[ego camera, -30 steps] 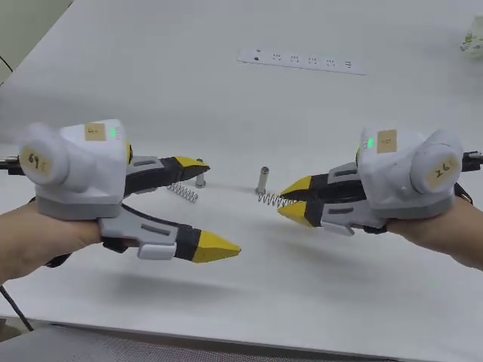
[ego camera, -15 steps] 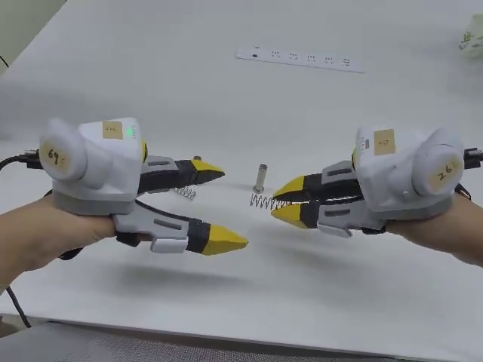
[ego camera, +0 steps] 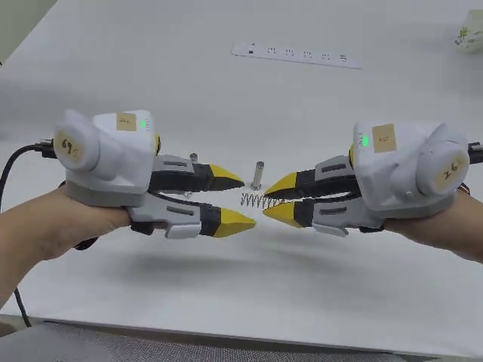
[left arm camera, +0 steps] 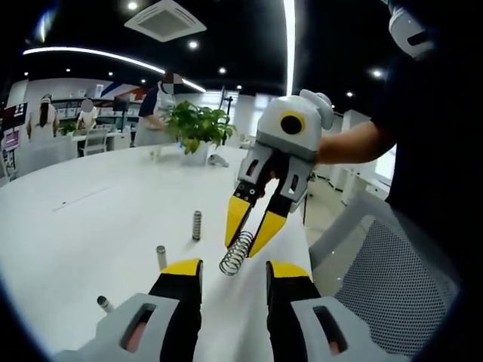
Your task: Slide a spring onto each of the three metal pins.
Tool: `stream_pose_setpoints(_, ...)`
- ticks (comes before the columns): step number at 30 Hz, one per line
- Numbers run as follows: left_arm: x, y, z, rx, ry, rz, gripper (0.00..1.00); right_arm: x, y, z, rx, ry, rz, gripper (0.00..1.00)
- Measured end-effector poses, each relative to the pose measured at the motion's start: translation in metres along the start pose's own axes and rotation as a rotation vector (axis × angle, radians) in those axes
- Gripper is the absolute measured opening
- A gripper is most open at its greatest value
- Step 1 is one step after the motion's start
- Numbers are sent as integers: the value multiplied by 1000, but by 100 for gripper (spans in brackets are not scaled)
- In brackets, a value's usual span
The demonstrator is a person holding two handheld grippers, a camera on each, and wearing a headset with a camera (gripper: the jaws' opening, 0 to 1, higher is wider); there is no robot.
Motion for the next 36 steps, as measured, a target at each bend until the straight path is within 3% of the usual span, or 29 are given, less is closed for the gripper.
stream_pose_setpoints(20, 2, 5, -6, 16, -31, -22, 6, -5, 10, 5, 26, 25, 4, 8)
stream_pose_setpoints(36, 7, 5, -6, 6, -59, -26, 2, -7, 10, 7, 16, 38, -14, 8)
Point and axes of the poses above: the centre of the closed fingertips' face, and the gripper's own axes: z roughly backward along the fingers, x roughly to its right, y roughly out of its top, the point moved 5 cm from there along z, roughly backward along the fingers, and after that the axes turned 15 degrees about -y, right-handed, at the moved point
